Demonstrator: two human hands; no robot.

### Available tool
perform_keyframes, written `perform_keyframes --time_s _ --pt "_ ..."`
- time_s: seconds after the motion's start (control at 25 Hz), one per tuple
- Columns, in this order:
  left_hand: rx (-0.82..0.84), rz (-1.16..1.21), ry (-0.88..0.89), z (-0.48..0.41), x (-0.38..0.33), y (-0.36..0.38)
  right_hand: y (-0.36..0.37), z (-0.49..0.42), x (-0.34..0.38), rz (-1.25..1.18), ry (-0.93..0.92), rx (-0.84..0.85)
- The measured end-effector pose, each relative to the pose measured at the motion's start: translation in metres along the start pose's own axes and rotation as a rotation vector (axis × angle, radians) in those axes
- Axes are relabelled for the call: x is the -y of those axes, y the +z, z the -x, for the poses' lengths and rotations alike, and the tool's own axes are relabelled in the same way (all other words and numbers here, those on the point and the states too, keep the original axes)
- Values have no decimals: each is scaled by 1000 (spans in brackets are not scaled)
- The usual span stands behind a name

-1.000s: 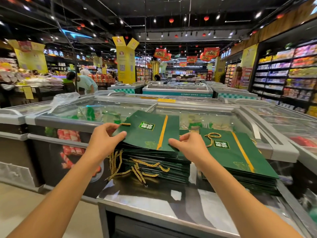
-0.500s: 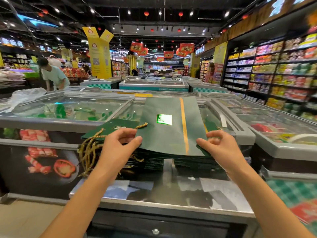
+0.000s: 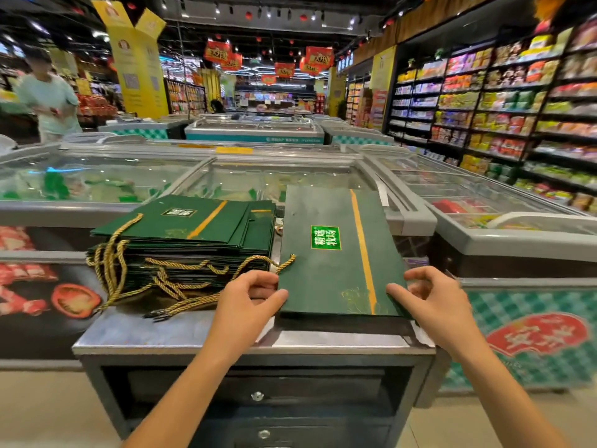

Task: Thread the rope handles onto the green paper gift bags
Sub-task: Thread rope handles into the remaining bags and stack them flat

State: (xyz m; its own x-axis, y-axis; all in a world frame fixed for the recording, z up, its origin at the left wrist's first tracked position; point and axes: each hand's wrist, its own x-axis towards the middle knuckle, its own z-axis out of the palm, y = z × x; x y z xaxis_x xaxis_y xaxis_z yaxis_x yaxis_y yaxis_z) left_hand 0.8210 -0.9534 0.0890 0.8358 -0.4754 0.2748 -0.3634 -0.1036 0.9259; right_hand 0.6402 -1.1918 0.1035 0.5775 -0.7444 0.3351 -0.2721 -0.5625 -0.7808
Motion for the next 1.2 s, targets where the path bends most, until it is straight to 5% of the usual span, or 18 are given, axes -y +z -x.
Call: perform_keyframes --time_s 0.24,0.6,0.92,1.2 --pt "-11 -10 -52 5 2 0 21 -5 0 301 -268 -36" --pt "-63 -210 120 12 6 4 110 -8 59 159 -699 225" --pt "-133 -465 220 23 19 -90 126 -3 50 120 -739 183" --pt "-167 -712 80 31 35 -160 127 -3 51 106 -719 186"
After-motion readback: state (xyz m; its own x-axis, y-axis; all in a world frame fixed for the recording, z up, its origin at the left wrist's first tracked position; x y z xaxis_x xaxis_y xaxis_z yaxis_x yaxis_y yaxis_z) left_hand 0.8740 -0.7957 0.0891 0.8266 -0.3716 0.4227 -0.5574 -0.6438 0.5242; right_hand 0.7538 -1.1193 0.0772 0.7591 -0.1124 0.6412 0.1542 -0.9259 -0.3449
